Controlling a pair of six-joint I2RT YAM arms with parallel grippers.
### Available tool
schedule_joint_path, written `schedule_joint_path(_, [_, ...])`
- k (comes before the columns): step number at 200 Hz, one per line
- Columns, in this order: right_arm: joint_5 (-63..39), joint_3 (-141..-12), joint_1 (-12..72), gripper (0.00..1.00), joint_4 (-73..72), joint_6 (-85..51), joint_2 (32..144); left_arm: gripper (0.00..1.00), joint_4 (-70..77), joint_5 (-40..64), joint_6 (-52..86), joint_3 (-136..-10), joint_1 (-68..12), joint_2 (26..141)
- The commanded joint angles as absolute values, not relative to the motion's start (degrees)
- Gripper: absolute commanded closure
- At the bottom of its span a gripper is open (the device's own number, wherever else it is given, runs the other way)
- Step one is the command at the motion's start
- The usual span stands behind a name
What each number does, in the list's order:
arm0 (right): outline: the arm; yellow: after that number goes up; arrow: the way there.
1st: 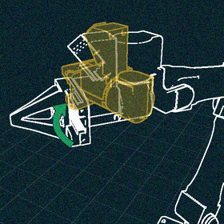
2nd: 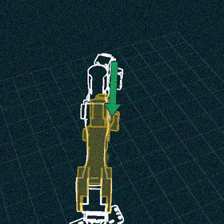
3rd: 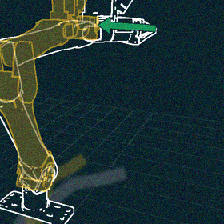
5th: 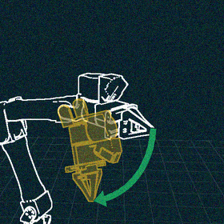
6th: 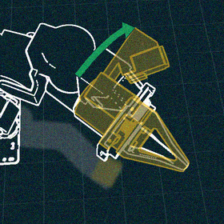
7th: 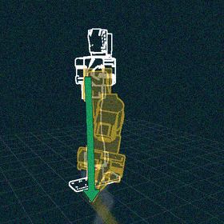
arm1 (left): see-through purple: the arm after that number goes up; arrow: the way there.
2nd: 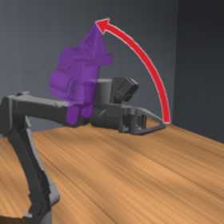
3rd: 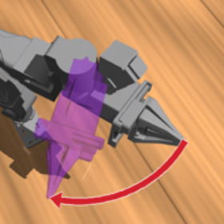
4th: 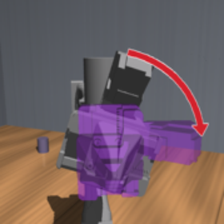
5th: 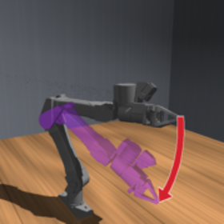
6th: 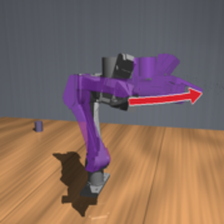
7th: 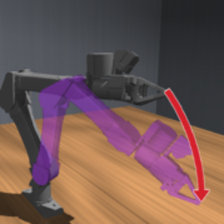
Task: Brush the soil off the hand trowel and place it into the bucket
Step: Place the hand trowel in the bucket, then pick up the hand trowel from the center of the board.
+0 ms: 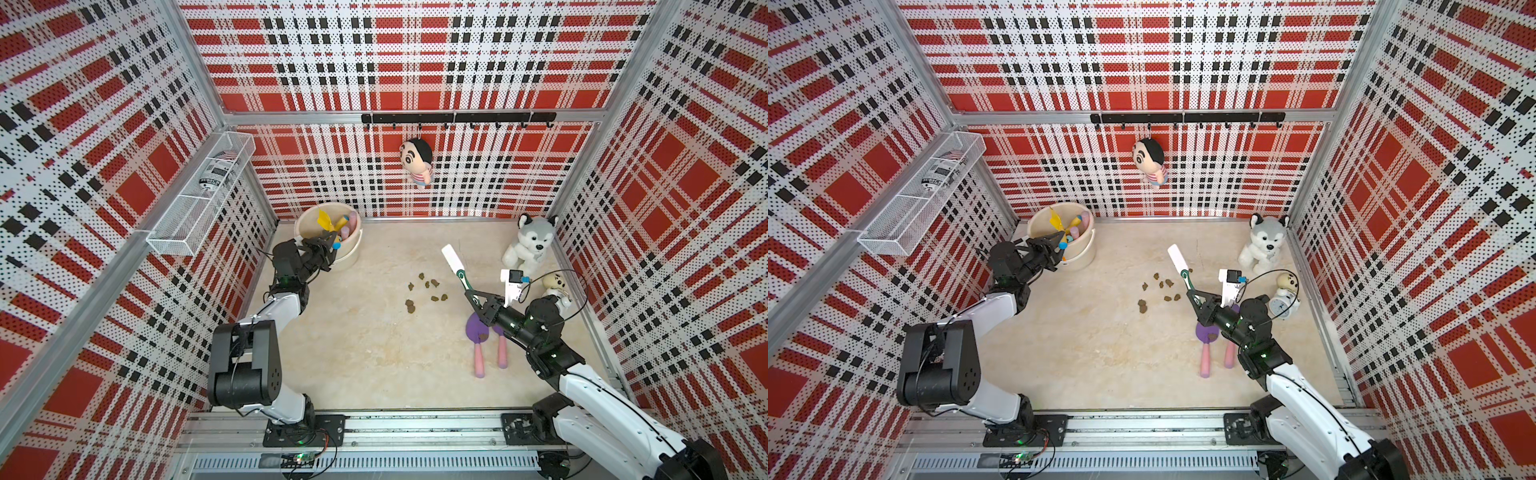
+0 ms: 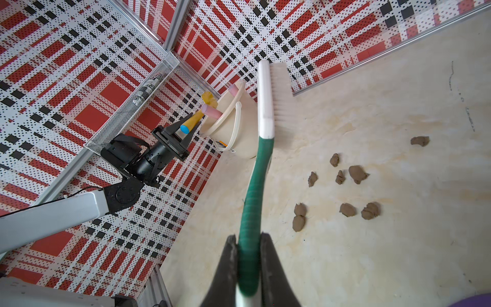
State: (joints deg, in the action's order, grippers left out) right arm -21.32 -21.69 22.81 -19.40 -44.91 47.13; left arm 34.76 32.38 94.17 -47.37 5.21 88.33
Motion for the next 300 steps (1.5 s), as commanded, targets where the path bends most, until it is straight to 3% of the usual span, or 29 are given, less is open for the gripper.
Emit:
schedule_joint_path(1, [-21.0, -22.2, 22.7, 1.00, -19.6, -44.6, 46.4, 0.87, 31.2, 33.1, 91.1, -49.3, 6.2, 88.3])
schedule_joint_path(39, [-21.1, -22.3, 22.7, 1.00, -19.6, -45.0, 46.2, 0.37, 30.5, 33.6, 90.4, -50.3, 7.0, 89.1])
schedule_joint_path(51, [-21.0, -22.4, 22.7, 1.00, -19.7, -44.9, 46.1, 0.26, 30.5, 34.4, 89.8, -51.1, 7.0, 89.5])
schedule_joint_path(66, [-21.0, -22.4, 22.7, 1.00, -19.8, -44.9, 46.2, 0.19, 30.5, 34.6, 88.6, -51.8, 6.9, 89.0])
schedule_joint_path(82, [-21.1, -22.6, 22.7, 1.00, -19.6, -44.8, 46.4, 0.01, 29.3, 33.8, 86.4, -52.3, 6.9, 87.7])
schedule_joint_path(145, [-20.3, -23.3, 22.7, 1.00, -19.0, -44.6, 46.5, 0.01, 2.0, 17.0, 57.0, -61.2, 1.0, 76.5])
schedule_joint_path(183, [-17.0, -24.3, 22.7, 1.00, -16.2, -42.9, 46.6, 0.04, -7.8, 2.2, 48.0, -62.5, -13.5, 70.4])
schedule_joint_path(207, [-11.1, -27.0, 22.6, 1.00, -9.8, -42.2, 48.0, 0.04, -9.1, -7.2, 49.2, -60.2, -29.5, 69.1])
schedule_joint_path(243, [-0.8, -31.5, 21.6, 1.00, 0.6, -42.5, 50.1, 0.05, -7.1, -17.3, 54.0, -58.4, -51.4, 75.7])
schedule_joint_path(300, [1.0, -30.7, 14.1, 1.00, 5.7, -45.1, 46.3, 0.05, -13.6, -17.1, 53.2, -71.7, -70.0, 97.2])
